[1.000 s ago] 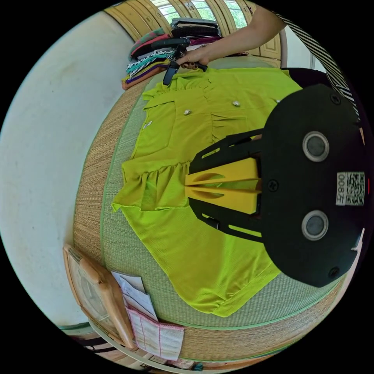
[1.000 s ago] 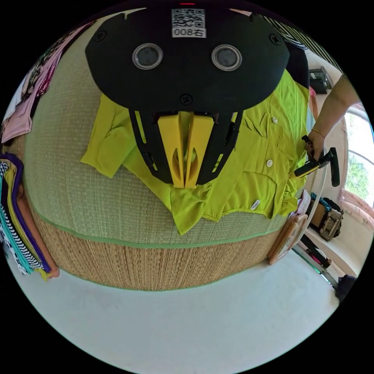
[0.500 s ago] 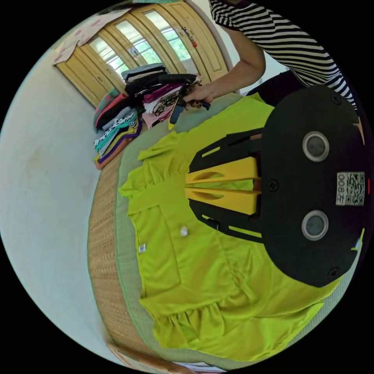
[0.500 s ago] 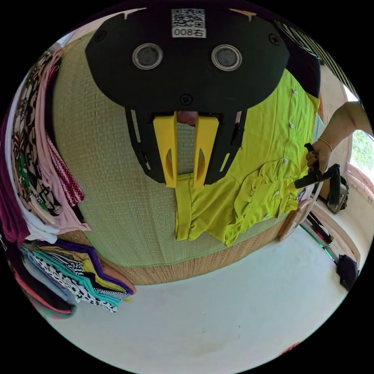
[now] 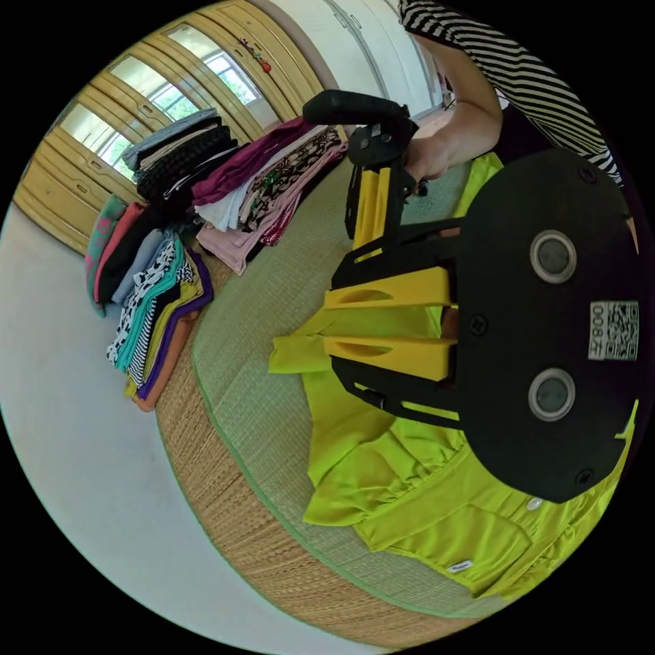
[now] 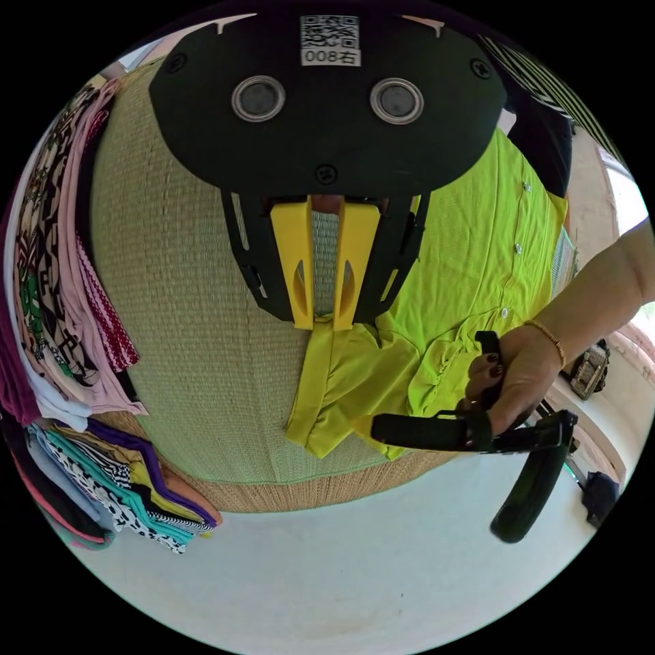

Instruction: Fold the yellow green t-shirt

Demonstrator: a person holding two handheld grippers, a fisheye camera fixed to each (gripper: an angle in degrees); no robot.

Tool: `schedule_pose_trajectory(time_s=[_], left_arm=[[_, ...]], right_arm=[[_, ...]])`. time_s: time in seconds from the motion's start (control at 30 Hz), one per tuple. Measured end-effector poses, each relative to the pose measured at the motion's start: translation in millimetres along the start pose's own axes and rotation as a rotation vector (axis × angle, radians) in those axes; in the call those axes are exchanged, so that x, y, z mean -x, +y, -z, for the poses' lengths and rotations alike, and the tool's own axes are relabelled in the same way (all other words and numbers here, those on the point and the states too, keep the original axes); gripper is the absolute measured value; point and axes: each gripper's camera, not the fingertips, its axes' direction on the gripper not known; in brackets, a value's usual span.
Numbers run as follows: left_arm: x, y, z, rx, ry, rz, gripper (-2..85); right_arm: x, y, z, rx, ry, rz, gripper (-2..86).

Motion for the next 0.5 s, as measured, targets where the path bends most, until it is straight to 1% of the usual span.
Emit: schedule_pose_trajectory(time_s=[0.13, 0.3, 0.43, 0.5], left_arm=[[-15, -33, -43, 0.062, -0.099, -0.060, 6.5], [-19, -52, -94, 0.176, -0.170, -0.061, 7.2], [-24, -58, -107, 0.170, -0.223, -0.044, 7.3], [-26, -59, -103, 0.122, -0.232, -0.038, 7.5]], right_arm=[[-3, 0, 10, -0.002, -0.011, 0.007, 4.1], [-14, -4, 22, 0.001, -0.058, 0.006, 3.4], [-30, -7, 33, 0.002, -0.119, -0.019, 3.1], [-36, -8, 38, 0.001, -0.134, -0.024, 3.1]])
